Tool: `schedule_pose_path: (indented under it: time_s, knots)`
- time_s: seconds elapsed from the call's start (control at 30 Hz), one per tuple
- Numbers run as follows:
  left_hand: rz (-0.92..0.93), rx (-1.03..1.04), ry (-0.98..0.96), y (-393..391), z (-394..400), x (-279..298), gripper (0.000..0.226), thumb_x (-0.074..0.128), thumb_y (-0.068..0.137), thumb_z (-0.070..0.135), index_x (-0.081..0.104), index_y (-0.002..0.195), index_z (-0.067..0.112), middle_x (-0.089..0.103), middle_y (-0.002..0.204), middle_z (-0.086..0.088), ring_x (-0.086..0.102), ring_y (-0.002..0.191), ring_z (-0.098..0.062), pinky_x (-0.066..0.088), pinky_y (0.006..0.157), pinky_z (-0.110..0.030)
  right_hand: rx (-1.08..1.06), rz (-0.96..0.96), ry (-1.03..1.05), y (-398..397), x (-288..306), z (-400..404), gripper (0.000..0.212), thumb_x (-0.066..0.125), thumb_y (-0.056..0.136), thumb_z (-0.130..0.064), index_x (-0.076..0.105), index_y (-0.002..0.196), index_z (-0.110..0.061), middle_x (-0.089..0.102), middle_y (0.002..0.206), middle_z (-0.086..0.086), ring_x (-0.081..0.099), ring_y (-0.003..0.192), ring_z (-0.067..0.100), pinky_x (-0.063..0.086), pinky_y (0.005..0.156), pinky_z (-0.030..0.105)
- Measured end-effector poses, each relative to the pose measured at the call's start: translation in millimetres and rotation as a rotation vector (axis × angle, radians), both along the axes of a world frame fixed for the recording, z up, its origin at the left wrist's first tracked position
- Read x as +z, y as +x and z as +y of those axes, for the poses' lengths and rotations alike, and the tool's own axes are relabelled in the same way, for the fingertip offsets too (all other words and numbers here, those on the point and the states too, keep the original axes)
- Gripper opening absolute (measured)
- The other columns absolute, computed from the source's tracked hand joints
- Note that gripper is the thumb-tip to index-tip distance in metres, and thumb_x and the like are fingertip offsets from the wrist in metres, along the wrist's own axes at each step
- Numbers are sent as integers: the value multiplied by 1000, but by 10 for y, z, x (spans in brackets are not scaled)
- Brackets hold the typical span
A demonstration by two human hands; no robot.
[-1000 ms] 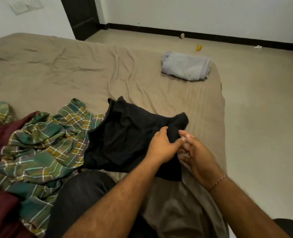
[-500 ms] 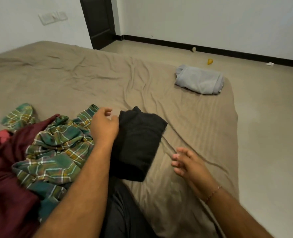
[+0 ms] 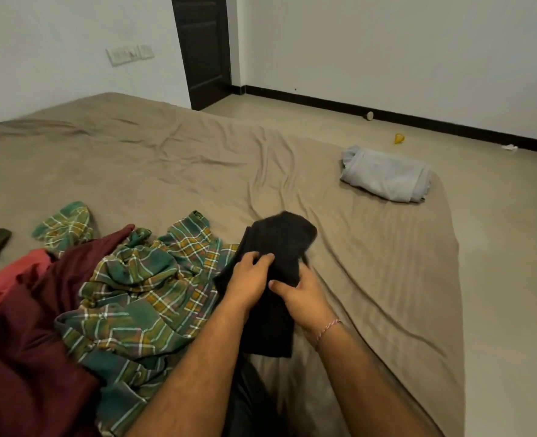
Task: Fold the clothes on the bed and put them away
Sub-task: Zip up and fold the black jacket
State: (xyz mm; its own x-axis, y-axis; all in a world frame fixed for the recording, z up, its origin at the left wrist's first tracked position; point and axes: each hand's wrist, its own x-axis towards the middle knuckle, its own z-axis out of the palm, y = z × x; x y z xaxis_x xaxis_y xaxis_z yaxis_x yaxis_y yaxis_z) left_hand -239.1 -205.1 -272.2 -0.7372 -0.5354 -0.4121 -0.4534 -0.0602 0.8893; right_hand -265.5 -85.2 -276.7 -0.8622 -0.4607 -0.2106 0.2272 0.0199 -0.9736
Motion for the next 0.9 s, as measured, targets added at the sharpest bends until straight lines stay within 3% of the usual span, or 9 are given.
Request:
schedule_pose_path:
  time_s: [0.07, 0.1, 0.2, 0.27, 0.4, 0.5, 0.57, 0.73, 0.9]
  knots:
    - [153, 36, 279, 8, 93, 73, 43, 47, 97, 46, 66, 118, 14, 68, 104, -6, 66, 86, -21, 54, 68, -34, 61, 295, 104, -40, 185, 118, 53, 68, 84, 6, 68, 122, -31, 77, 109, -4, 73, 102, 13, 59, 90, 37]
    - [257, 40, 437, 12, 101, 115, 38, 43, 100, 39, 67, 114, 14, 67, 99, -9, 65, 81, -20, 52, 64, -33, 78, 471, 171, -82, 283, 186, 56, 69, 82, 1, 67, 124, -35, 74, 109, -7, 70, 101, 11, 57, 86, 32]
    - [545, 0, 862, 8, 64, 125, 58, 33, 102, 41, 58, 141, 6, 65, 133, -16, 63, 118, -35, 51, 95, -47, 38, 1113, 550, -195, 538, 450, 69, 70, 76, -20, 57, 143, -30, 57, 113, -3, 57, 101, 20, 52, 83, 37]
    - [604, 6, 986, -14, -1, 54, 67, 29, 103, 54, 52, 151, 13, 57, 149, -17, 53, 138, -40, 40, 113, -57, 19, 1319, 708, -233, 573, 563, 69, 69, 76, -24, 58, 143, -29, 52, 124, 1, 53, 108, 25, 48, 87, 41]
    - [282, 134, 923, -54, -129, -53, 89, 29, 93, 82, 65, 136, 12, 67, 134, -24, 60, 124, -47, 50, 100, -60, 301, 1278, 985, -287, 148, 727, 73, 68, 77, -23, 53, 148, -29, 42, 157, 5, 44, 139, 30, 40, 111, 52]
    - [89, 61, 750, -33, -180, -105, 86, 45, 91, 80, 68, 131, 8, 72, 124, -24, 67, 117, -44, 53, 101, -54, 628, 977, 1109, -127, -248, 858, 80, 57, 90, -22, 25, 162, -31, 13, 172, -3, 10, 159, 20, 11, 127, 56]
    - [40, 2, 655, -17, -144, -80, 66, 58, 94, 65, 72, 125, 9, 75, 119, -20, 73, 110, -38, 56, 96, -46, 650, 907, 1067, -27, -363, 915, 83, 56, 92, -30, 15, 164, -32, 2, 173, -10, -4, 159, 12, -1, 128, 53]
    - [-43, -51, 336, -39, -22, -48, 18, 77, 92, 23, 70, 102, 10, 79, 82, -7, 74, 83, -27, 58, 71, -34, 591, 852, 882, 27, -356, 983, 76, 59, 89, -38, 28, 158, -39, 16, 170, -18, 4, 158, 4, -4, 129, 44]
    - [-26, -168, 195, -81, -55, -119, 36, 84, 82, 22, 72, 116, 15, 78, 107, -7, 75, 97, -27, 60, 83, -39, 544, 777, 791, 51, -430, 1075, 74, 59, 90, -36, 29, 157, -42, 17, 168, -25, 2, 155, -6, -4, 129, 39]
